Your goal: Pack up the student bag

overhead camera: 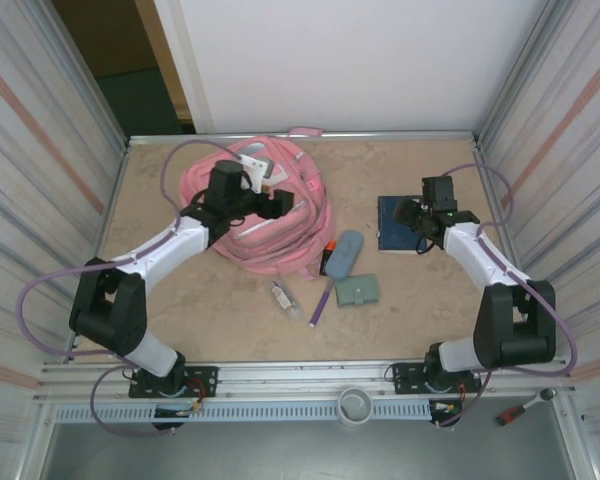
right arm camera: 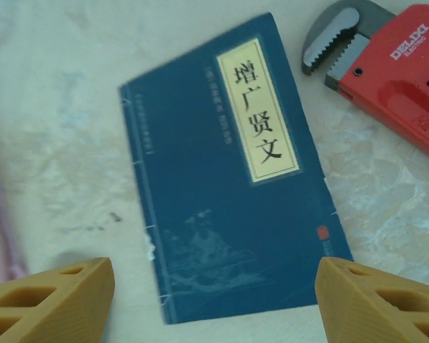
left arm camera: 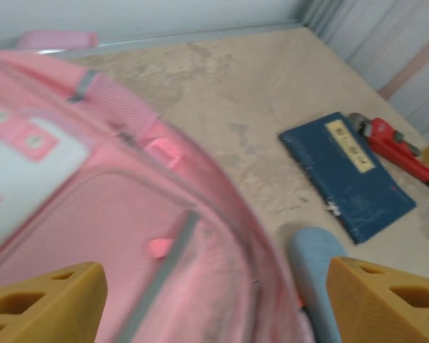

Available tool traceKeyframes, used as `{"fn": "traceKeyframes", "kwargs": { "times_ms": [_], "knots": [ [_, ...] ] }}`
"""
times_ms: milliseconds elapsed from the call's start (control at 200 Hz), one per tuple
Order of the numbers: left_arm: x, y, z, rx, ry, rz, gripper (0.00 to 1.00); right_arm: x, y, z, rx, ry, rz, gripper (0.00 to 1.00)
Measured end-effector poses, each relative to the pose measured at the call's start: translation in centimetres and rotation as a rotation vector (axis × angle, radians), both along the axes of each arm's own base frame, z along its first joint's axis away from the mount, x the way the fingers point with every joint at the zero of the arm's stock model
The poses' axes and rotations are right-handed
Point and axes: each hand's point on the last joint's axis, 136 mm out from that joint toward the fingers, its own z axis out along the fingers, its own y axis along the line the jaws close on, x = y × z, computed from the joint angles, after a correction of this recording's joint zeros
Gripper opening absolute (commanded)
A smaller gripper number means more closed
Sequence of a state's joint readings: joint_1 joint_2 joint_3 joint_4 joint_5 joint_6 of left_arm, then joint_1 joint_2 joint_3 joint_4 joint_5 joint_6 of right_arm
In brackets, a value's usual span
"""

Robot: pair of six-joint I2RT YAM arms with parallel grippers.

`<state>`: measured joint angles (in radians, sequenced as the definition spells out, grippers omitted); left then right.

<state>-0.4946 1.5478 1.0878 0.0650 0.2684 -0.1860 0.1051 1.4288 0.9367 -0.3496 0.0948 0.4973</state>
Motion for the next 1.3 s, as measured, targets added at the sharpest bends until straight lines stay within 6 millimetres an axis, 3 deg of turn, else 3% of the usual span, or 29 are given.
{"fn": "traceKeyframes", "kwargs": {
  "times_ms": [55,135,205,351,481,621,962,1303],
  "knots": [
    [-0.8,-2.8,0.5,-0.023,0.02,-0.044,0.78,0.4,-0.3,-1.3,-0.017,0.037,-0.002,0.74],
    [-0.3,-7.7,1.4,-0.083,0.052,-0.105,0.76,1.4,-1.4,-2.8,-0.014,0.08,-0.029,0.74],
    [0.2,-11.6,0.6,-0.121,0.108,-0.142,0.73,1.8,-2.6,-3.9,0.003,0.111,-0.059,0.74],
    [0.6,-18.2,-5.3,-0.121,0.292,-0.171,0.66,1.9,-4.4,-5.3,0.044,0.146,-0.098,0.73],
    [0.3,-21.9,-10.6,-0.084,0.416,-0.174,0.61,2.5,-4.6,-6.5,0.111,0.176,-0.095,0.71],
    [0.0,-24.0,-14.1,-0.049,0.495,-0.174,0.59,3.2,-3.9,-7.8,0.164,0.208,-0.068,0.69],
    [2.0,-26.1,-15.8,-0.038,0.527,-0.159,0.56,3.5,-3.0,-8.7,0.219,0.232,-0.024,0.65],
    [3.1,-25.4,-16.6,-0.005,0.538,-0.107,0.54,2.7,-1.9,-8.8,0.415,0.212,-0.001,0.46]
  ]
}}
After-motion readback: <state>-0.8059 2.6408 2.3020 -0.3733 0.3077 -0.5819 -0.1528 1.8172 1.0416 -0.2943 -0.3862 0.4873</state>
